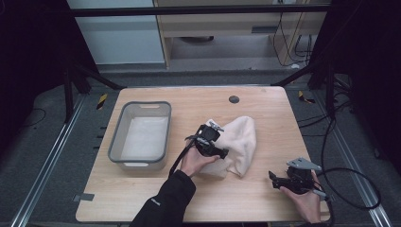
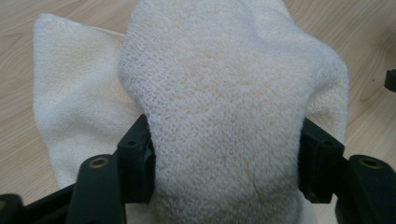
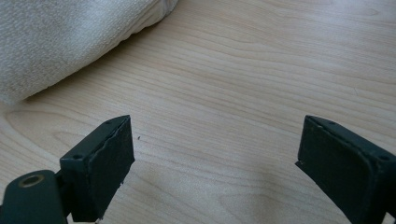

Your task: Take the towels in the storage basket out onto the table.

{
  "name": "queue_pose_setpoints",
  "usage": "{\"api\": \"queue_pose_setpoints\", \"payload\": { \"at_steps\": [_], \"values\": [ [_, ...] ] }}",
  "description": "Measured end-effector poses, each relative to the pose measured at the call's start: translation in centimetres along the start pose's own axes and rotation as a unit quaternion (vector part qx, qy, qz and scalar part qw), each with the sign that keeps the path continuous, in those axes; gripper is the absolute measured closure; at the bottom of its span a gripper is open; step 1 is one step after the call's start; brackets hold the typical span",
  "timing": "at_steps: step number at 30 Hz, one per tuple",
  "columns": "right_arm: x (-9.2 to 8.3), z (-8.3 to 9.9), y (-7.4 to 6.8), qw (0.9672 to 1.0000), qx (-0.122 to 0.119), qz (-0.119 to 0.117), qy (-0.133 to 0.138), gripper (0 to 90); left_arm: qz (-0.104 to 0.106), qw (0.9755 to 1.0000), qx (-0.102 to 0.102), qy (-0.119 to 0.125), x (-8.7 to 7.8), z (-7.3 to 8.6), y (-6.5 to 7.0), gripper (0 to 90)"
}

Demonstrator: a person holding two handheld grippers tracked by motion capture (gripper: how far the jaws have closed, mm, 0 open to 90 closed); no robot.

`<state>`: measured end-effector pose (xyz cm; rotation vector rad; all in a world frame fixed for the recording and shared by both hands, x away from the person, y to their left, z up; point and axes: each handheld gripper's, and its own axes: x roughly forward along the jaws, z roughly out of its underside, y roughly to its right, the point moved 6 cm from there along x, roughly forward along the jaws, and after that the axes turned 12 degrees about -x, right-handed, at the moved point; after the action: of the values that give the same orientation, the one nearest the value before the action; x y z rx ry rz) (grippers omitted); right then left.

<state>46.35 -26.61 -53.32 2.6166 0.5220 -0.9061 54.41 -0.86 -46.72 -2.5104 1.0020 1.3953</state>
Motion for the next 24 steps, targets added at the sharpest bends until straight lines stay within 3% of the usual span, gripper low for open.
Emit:
{"api": "queue_pose_setpoints", "payload": {
  "at_steps": [11,24],
  "values": [
    [0.0,0.0,0.1,1.0,-0.001,0.002,0.001,10.3,0.012,0.9997,0.006,0.021,-2.4,0.3,-0.2,25.8],
    [0.0,0.0,0.1,1.0,0.001,0.002,0.002,10.2,0.017,0.9988,0.012,0.044,-6.7,1.5,-1.4,25.9]
  ]
}}
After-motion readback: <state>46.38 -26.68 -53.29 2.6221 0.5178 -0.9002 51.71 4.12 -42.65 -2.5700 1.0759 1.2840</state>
